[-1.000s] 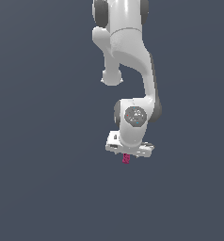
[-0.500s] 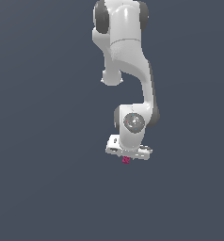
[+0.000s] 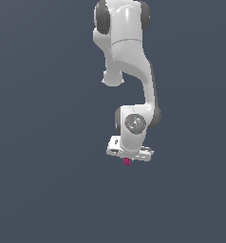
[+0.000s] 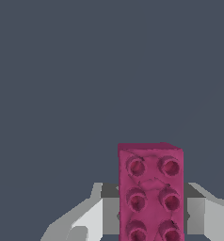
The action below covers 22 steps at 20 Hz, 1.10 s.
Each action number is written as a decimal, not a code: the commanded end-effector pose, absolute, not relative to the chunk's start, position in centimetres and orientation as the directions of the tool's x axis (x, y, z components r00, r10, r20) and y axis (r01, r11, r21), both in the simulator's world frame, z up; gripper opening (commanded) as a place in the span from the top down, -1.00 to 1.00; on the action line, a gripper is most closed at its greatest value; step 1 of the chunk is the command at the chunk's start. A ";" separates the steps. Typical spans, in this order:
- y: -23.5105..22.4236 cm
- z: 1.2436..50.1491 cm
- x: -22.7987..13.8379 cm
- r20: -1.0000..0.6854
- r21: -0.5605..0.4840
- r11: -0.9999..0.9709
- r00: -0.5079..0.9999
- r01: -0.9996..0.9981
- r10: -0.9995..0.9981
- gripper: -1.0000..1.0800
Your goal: Pick up the object and move it to a goal position.
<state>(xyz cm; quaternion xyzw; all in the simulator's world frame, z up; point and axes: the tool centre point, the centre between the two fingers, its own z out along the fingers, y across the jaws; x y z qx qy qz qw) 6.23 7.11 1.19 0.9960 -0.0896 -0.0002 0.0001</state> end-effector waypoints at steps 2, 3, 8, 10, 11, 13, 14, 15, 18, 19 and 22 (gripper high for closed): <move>7.0 1.3 6.2 0.000 0.000 -0.984 0.984 -0.178 -0.178 1.00; 6.8 1.4 6.2 0.000 0.000 -0.984 0.984 -0.178 -0.178 1.00; 4.8 2.9 6.0 0.000 0.000 -0.984 0.984 -0.178 -0.178 1.00; 3.4 3.9 5.9 0.000 0.000 -0.984 0.984 -0.178 -0.178 1.00; 2.5 4.4 5.8 0.000 0.000 -0.984 0.984 -0.178 -0.178 1.00; 0.9 5.6 5.7 0.000 0.000 -0.984 0.984 -0.178 -0.178 1.00; 0.2 6.1 5.7 0.000 0.000 -0.984 0.984 -0.178 -0.178 1.00; -0.4 6.5 5.6 0.000 0.000 -0.984 0.984 -0.178 -0.178 1.00; -1.9 7.6 5.6 0.000 0.000 -0.984 0.984 -0.178 -0.178 1.00; -2.3 7.9 5.6 0.000 0.000 -0.984 0.984 -0.178 -0.178 1.00; -2.7 8.2 5.6 0.000 0.000 -0.984 0.984 -0.178 -0.178 1.00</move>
